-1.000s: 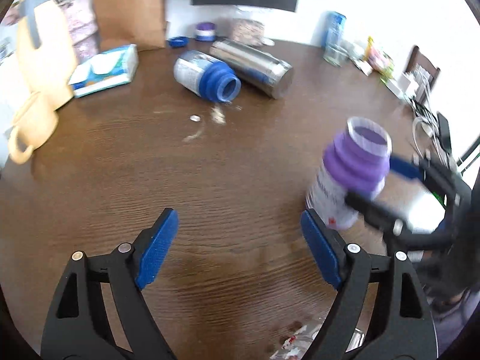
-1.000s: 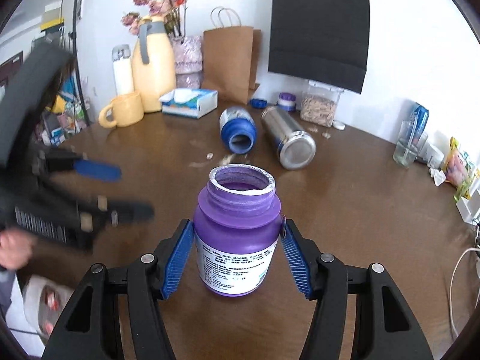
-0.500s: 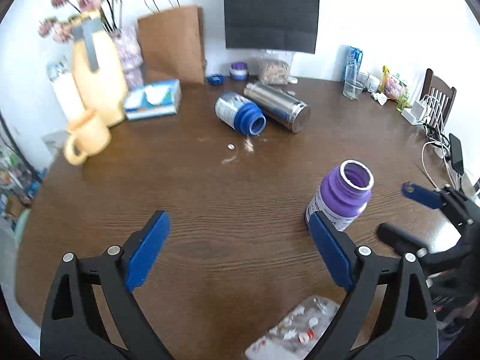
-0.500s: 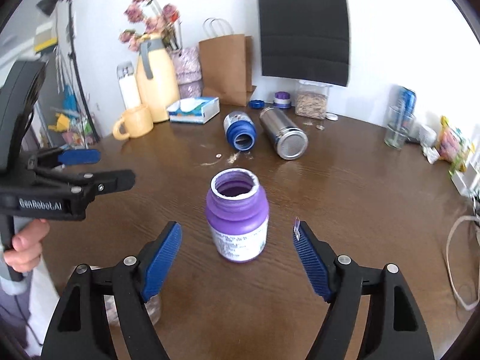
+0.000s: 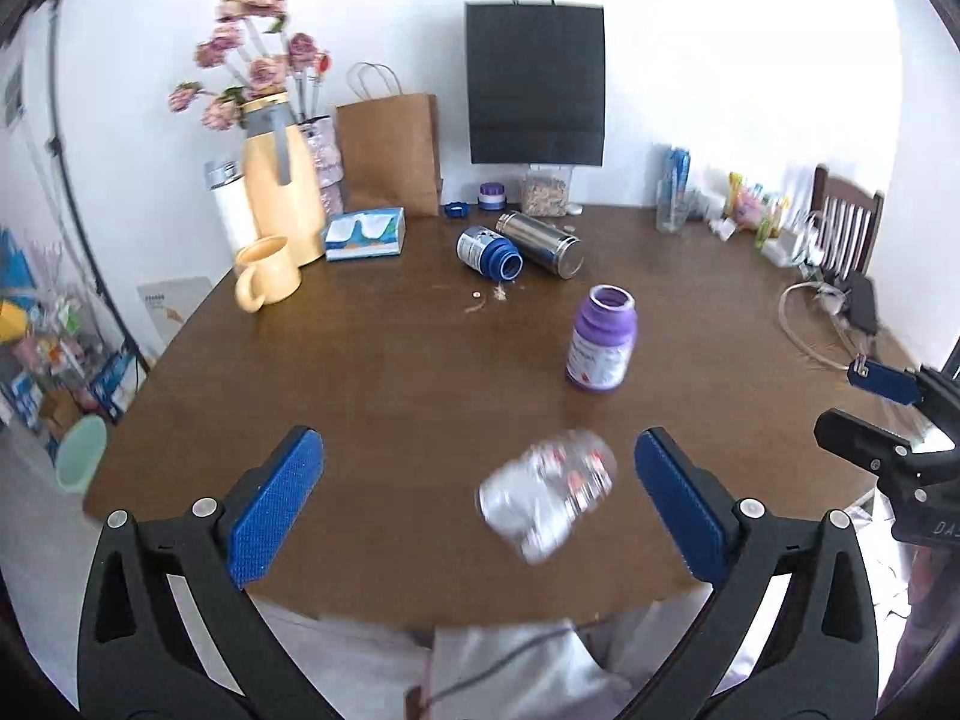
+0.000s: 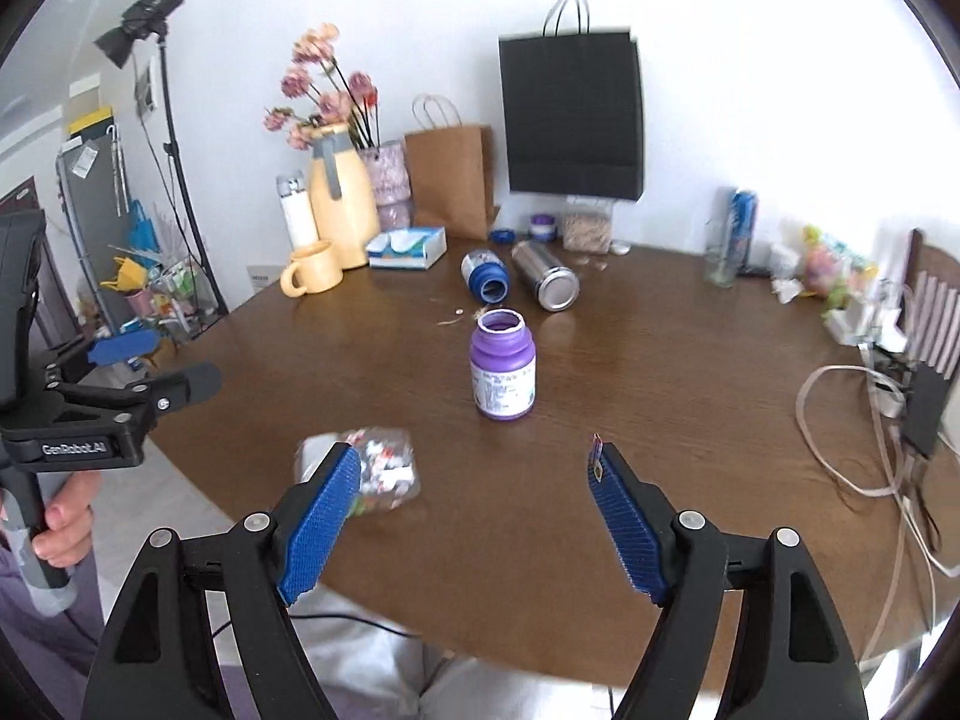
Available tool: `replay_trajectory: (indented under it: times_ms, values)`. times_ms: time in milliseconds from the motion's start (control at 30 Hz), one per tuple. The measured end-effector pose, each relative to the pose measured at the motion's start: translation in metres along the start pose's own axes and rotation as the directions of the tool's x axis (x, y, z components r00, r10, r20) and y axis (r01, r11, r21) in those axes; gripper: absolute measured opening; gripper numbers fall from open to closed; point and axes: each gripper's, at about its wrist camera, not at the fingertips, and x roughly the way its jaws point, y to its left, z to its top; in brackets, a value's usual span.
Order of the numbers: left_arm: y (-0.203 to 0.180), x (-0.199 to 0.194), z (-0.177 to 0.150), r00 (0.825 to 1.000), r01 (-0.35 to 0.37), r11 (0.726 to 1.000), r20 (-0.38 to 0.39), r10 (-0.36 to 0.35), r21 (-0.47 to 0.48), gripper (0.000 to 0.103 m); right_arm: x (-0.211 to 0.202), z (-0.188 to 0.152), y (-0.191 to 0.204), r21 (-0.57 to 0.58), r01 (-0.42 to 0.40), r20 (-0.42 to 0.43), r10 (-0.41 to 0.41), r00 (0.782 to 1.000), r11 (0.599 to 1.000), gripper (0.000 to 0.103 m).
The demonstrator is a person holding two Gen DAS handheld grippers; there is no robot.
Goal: Flip cup upright
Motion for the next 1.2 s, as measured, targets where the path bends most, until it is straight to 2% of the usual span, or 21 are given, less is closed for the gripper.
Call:
replay_trajectory:
  times_ms: [67,167,267,367,500,1200]
  values:
    - [0.004,-0.022,-0.024,0.999,-0.023,0.999,0.024,0.024,-0.026,0.103,-0.02,-0.024,0.014,0.017,0.003,0.024,-0.004,1.0,1.0,0.083]
    - [0.006,-0.05,-0.062,0.991,-0.106,0.993,0.073,0.11,-0.057,0.103,-0.035,-0.055,0.03,0.068,-0.008,0.054,0.005,0.999,0.998,0.083]
    - [0.007,-0.059,-0.089,0.981,-0.175,0.981,0.068,0.18,-0.082,0.103,-0.034,-0.08,0.044,0.07,-0.017,0.054,0.014,0.998,0.997,0.083]
    - [0.003,-0.057,-0.093,0.983,-0.171,0.983,0.054,0.175,-0.071,0.103,-0.024,-0.086,0.049,0.045,0.05,0.013,-0.051,0.999,0.998,0.083]
    - [-0.002,-0.052,-0.092,0.988,-0.147,0.988,0.046,0.149,-0.051,0.103,-0.027,-0.087,0.04,0.088,0.027,0.016,-0.029,0.999,0.996,0.083]
    - [-0.005,-0.055,-0.099,0.988,-0.142,0.989,0.048,0.144,-0.034,0.103,-0.028,-0.091,0.044,0.074,0.026,0.001,-0.026,1.0,0.997,0.083]
